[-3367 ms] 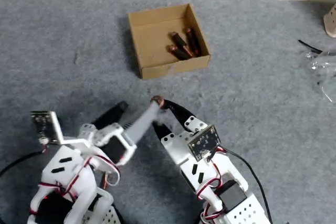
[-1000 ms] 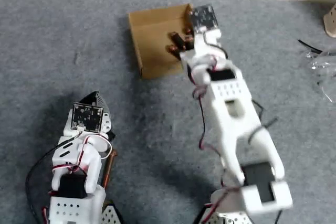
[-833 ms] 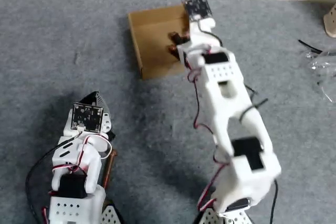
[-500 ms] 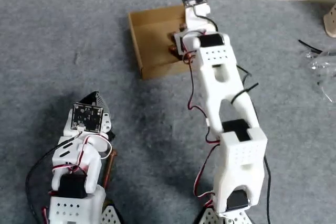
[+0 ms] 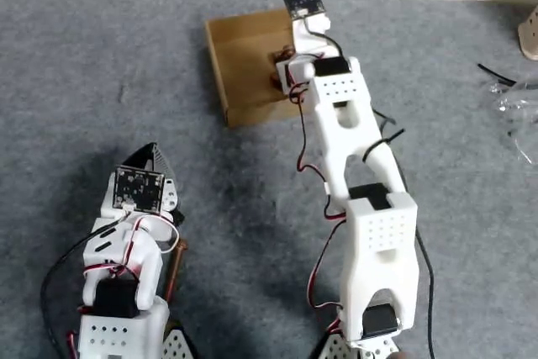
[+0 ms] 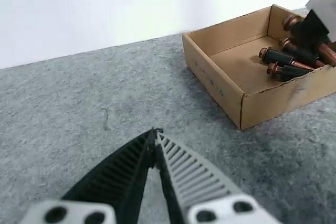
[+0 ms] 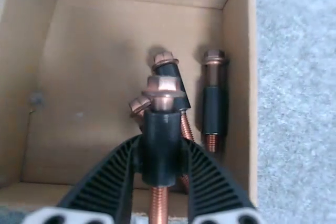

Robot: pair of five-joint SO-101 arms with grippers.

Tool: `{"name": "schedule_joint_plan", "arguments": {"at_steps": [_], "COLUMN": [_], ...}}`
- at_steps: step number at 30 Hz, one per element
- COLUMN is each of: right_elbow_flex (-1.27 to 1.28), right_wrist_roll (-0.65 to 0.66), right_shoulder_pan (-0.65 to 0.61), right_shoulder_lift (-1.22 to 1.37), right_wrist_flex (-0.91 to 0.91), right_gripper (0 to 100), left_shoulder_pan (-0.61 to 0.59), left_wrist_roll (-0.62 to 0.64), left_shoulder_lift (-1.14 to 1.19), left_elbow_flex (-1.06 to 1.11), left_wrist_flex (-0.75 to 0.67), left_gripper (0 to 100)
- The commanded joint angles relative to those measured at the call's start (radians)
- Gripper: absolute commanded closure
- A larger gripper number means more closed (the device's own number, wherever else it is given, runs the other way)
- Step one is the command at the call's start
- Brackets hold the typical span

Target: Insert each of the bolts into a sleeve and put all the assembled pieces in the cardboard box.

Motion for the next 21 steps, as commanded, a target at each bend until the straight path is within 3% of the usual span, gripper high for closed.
{"name": "schedule_joint_plan", "arguments": {"at_steps": [1, 13, 19, 21], "right_elbow_flex": [-0.065, -0.059, -0.067, -0.067], "right_wrist_roll": [-0.003, -0.002, -0.002, -0.002], "right_shoulder_pan": [0.012, 0.013, 0.012, 0.012], "right_shoulder_lift": [-0.008, 0.039, 0.039, 0.036], "right_wrist_flex": [0.004, 0.005, 0.081, 0.105], "right_gripper": [99.2, 98.3, 76.8, 74.0], "left_shoulder_pan": [-0.012, -0.012, -0.012, -0.012], "left_wrist_roll": [-0.003, -0.003, -0.003, -0.003], "left_shoulder_lift": [-0.013, -0.013, -0.013, -0.013], "left_elbow_flex": [0.012, 0.015, 0.015, 0.015], "left_wrist_flex": [-0.020, -0.026, -0.026, -0.026], "left_gripper": [99, 99, 99, 99]}}
